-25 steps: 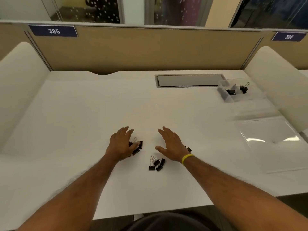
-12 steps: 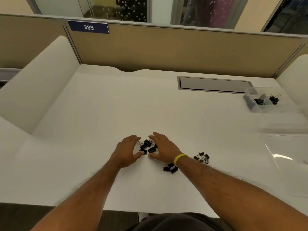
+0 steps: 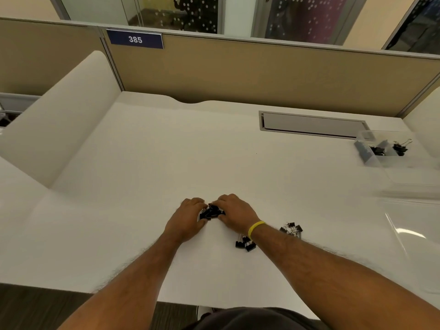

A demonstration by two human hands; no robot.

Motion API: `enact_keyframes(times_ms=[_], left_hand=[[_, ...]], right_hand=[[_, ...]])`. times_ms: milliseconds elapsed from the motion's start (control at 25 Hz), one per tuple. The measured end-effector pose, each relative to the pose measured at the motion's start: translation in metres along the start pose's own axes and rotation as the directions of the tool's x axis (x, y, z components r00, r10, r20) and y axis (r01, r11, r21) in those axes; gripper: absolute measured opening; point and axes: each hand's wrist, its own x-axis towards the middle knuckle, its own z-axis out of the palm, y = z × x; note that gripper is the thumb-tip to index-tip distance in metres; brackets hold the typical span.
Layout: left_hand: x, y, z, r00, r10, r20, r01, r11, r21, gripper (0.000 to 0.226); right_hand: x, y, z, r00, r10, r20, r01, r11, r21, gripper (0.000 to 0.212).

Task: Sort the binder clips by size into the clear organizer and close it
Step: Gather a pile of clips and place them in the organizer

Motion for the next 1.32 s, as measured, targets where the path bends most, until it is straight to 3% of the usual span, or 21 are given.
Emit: enact_keyframes(times_ms=[520,760,920,1040,1120,1200,1320], left_hand=[[-0.001,0.003,0.0,1.0,0.014,-0.01,-0.014,1.0,0.006,0.037],[-0.001,0.005,0.0,1.0,0.008,-0.024,-0.008,1.0,-0.009,0.036],[-0.002,0.004,0.0,1.0,0.004,-0.028,-0.005,1.0,-0.011,0.038],[-0.003,0.004,-0.003,1.0,-0.007,0.014,0.007,1.0,-0.002,0.052],[-0.003,0.007,-0.006,0.998,-0.057,-0.024,0.054,0.995,-0.081,0.061],[0.0,0.017,-0.01,0.971,-0.178,-0.159,0.124,0.946,-0.299,0.053],[0.013,0.043,-0.017,0.869,-0.45,-0.205,0.194,0.692,-0.695,0.027]], right_hand=[[0.002,0.001,-0.008,0.999,-0.026,0.03,0.027,0.999,-0.035,0.044],[0.009,-0.002,-0.01,0.997,-0.052,0.05,0.056,0.994,-0.095,0.032],[0.01,0.003,-0.011,1.0,-0.019,0.01,0.019,0.999,-0.031,0.03],[0.009,0.007,-0.013,0.994,0.065,-0.082,-0.053,0.989,0.141,0.028],[0.006,0.01,-0.015,0.978,0.151,-0.144,-0.096,0.938,0.332,0.027],[0.005,0.008,-0.018,0.965,0.188,-0.185,-0.078,0.873,0.482,0.029],[0.009,-0.012,-0.028,0.953,0.158,-0.26,0.023,0.815,0.579,0.029]])
